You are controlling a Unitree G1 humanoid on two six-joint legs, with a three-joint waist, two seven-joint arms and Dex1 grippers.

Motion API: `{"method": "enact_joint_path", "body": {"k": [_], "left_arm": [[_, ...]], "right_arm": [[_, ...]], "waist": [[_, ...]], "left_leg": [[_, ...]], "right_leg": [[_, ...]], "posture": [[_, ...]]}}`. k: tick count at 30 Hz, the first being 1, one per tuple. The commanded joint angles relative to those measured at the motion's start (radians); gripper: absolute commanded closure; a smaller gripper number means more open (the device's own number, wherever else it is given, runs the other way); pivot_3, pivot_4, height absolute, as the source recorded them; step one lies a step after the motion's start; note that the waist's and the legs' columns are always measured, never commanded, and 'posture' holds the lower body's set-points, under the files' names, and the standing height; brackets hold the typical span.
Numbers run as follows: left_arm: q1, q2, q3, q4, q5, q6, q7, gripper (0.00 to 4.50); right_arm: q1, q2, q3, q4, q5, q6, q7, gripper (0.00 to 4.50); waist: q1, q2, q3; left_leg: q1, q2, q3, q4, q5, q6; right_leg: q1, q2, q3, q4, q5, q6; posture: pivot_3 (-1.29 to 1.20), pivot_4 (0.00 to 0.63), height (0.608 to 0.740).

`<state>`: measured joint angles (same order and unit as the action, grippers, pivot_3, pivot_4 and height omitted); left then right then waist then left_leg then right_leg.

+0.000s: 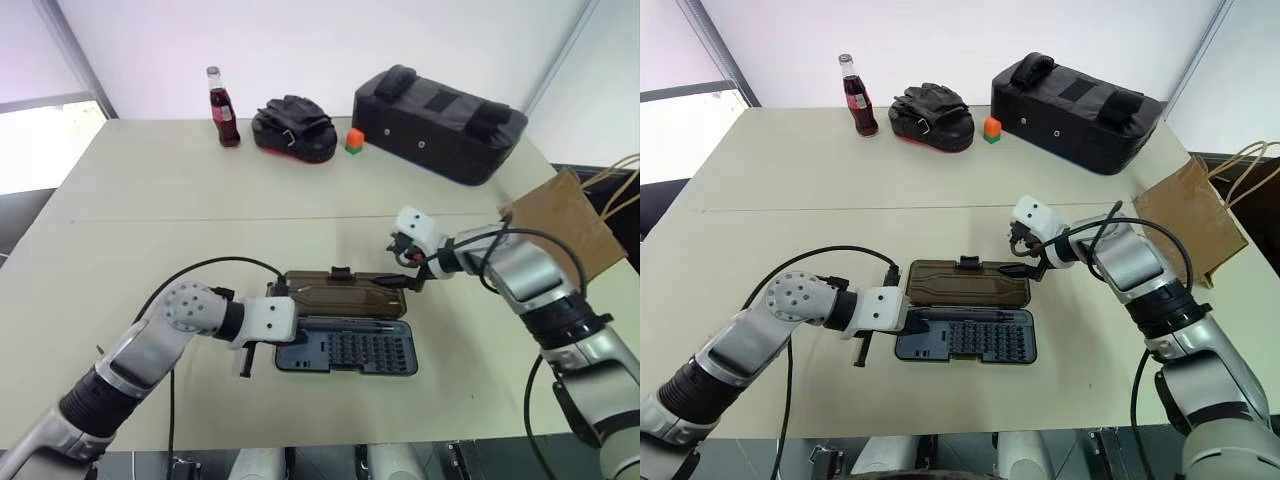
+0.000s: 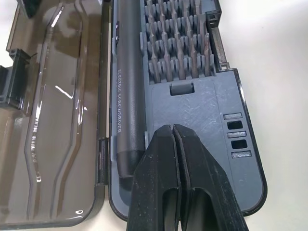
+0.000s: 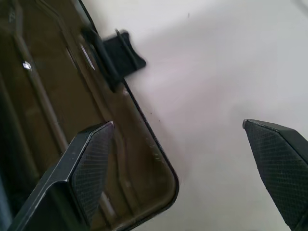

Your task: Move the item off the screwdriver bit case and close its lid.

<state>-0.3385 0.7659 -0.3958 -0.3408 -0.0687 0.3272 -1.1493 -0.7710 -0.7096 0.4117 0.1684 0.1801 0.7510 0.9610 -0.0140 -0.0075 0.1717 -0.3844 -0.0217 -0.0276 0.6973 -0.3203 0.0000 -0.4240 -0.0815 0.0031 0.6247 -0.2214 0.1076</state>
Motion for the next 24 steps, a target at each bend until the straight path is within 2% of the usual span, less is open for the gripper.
{"method": "enact_joint_path", "body": {"k": [1, 6, 8, 11, 17, 20, 24], "left_arm": [[0.025, 0.020, -0.028, 0.030, 0.041, 0.062, 0.007, 4.50], [0.022, 0.010, -0.018, 0.020, 0.026, 0.096, 0.017, 4.50], [0.023, 0.010, -0.018, 0.018, 0.026, 0.100, 0.018, 4.50], [0.022, 0.008, -0.011, 0.016, 0.020, 0.113, 0.023, 4.50], [0.035, -0.001, 0.013, 0.001, -0.021, 0.162, 0.030, 4.50], [0.039, -0.007, 0.020, 0.001, -0.043, 0.182, 0.032, 4.50], [0.032, -0.019, 0.024, 0.018, -0.058, 0.192, 0.039, 4.50]], "right_arm": [[-0.040, 0.025, 0.025, 0.077, -0.046, -0.064, 0.056, 0.83], [-0.058, 0.075, 0.050, 0.238, -0.084, -0.143, 0.142, 3.37], [-0.064, 0.085, 0.062, 0.291, -0.107, -0.185, 0.176, 4.46], [-0.058, 0.085, 0.084, 0.333, -0.145, -0.263, 0.241, 4.46], [-0.063, 0.072, 0.085, 0.392, -0.268, -0.510, 0.202, 4.46], [-0.072, 0.023, 0.086, 0.362, -0.361, -0.653, 0.137, 4.46], [-0.058, -0.041, 0.040, 0.249, -0.421, -0.698, 0.079, 4.46]], "waist": [[0.000, 0.000, 0.000], [-0.005, 0.000, 0.000], [-0.007, 0.000, 0.000], [-0.006, -0.002, -0.003], [-0.007, -0.002, -0.005], [-0.006, -0.002, -0.005], [0.003, -0.001, -0.003]], "left_leg": [[0.000, 0.000, 0.000, 0.000, 0.000, 0.000], [0.004, 0.000, 0.000, -0.001, 0.000, 0.000], [0.016, 0.001, 0.000, -0.004, 0.000, 0.000], [0.032, 0.001, -0.001, -0.013, 0.000, 0.000], [0.032, 0.002, -0.001, -0.014, 0.000, -0.001], [0.033, 0.002, -0.001, -0.014, 0.001, -0.002], [0.030, 0.001, -0.001, -0.014, 0.002, -0.004]], "right_leg": [[0.000, 0.000, 0.000, 0.000, 0.000, 0.000], [0.004, 0.000, 0.000, 0.001, 0.000, 0.000], [0.015, 0.001, 0.000, -0.002, -0.002, -0.003], [0.028, 0.002, 0.000, -0.009, -0.004, -0.007], [0.027, 0.002, -0.001, -0.008, -0.004, -0.007], [0.027, 0.001, 0.000, -0.008, -0.004, -0.007], [0.026, 0.000, 0.000, -0.008, -0.004, -0.008]], "posture": [[0.00, 0.150, 0.740], [0.00, 0.150, 0.740], [0.00, 0.150, 0.740], [0.00, 0.150, 0.740], [0.00, 0.150, 0.740], [0.00, 0.150, 0.740], [0.00, 0.150, 0.740]]}}
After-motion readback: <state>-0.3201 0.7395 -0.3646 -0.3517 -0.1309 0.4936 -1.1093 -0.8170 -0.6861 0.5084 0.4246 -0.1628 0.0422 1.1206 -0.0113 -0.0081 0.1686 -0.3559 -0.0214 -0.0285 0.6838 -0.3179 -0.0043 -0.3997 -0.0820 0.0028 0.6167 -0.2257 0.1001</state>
